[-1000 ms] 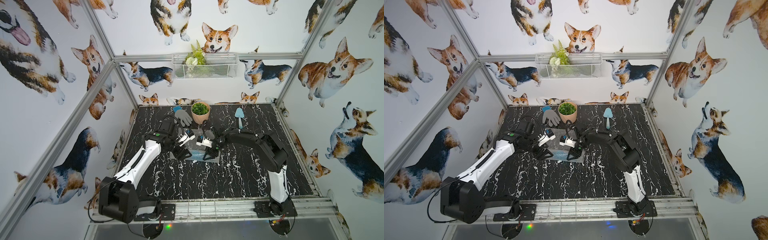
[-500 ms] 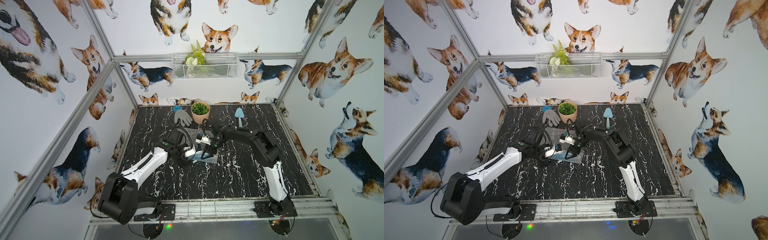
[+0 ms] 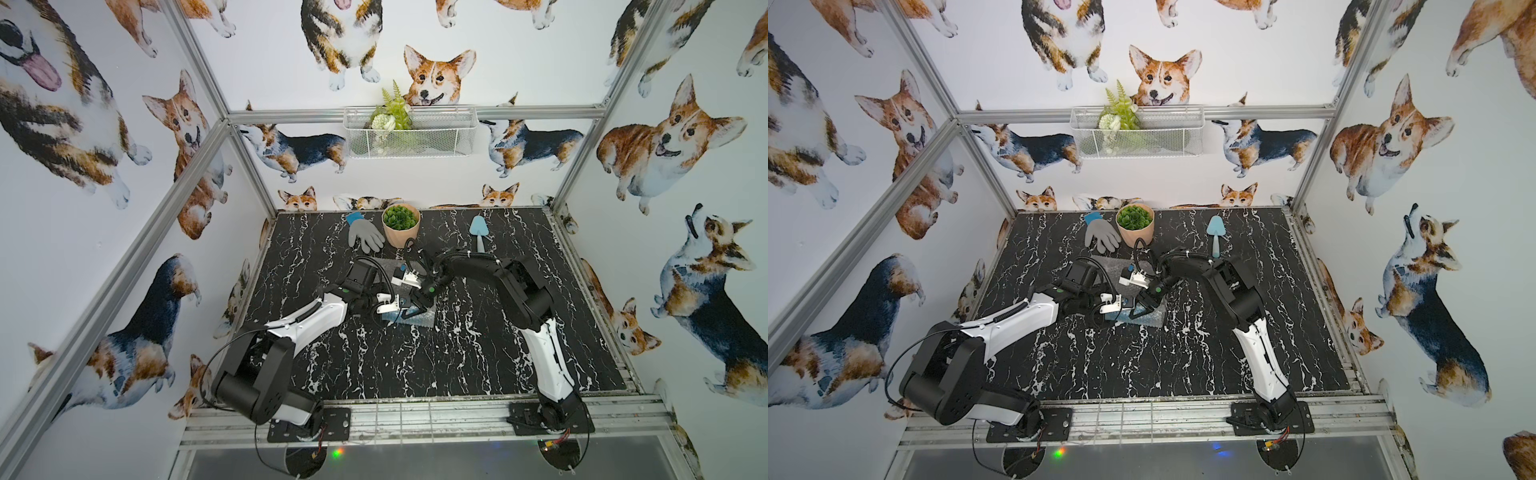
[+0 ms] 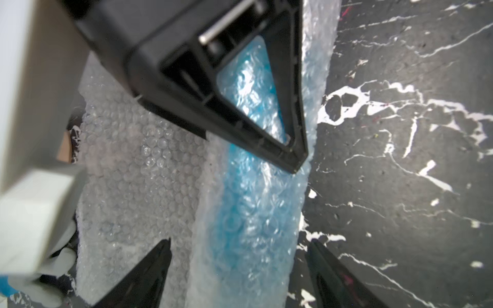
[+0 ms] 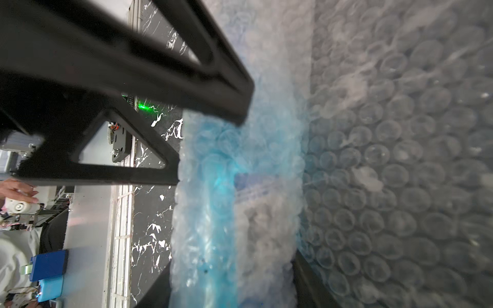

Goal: Wrap wine bottles in bubble wrap
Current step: Wrap the wine bottle in bubble wrap.

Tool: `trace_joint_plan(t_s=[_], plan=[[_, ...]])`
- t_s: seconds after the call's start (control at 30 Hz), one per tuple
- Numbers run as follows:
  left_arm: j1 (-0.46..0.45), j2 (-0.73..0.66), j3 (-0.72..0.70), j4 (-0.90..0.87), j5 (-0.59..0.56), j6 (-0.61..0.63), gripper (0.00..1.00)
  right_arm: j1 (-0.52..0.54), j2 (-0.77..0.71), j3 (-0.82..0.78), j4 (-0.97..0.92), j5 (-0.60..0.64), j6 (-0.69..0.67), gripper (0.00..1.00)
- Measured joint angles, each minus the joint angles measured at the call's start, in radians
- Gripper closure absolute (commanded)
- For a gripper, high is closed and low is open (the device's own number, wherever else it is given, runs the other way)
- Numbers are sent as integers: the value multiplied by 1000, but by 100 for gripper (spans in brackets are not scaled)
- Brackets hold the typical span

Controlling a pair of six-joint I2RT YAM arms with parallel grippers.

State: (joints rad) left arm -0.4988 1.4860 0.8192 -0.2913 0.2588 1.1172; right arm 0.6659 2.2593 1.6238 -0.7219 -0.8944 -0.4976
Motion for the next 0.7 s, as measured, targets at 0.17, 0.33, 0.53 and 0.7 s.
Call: trace_joint_plan(t_s=[0.17,0.33,0.53,0.7], plan=[[-11,48,7,0,-7,14,22,-1,18,23,-35,-15,-8,49],[-13,89,21,-9,-18,24,28,-3,31,40,-57,-26,-20,47],[-13,113,60,-39,-34,34,51,-5,33,48,-71,-19,-27,38],[-11,134,93,-73,-26,39,61,-5,23,52,-76,3,-27,29]])
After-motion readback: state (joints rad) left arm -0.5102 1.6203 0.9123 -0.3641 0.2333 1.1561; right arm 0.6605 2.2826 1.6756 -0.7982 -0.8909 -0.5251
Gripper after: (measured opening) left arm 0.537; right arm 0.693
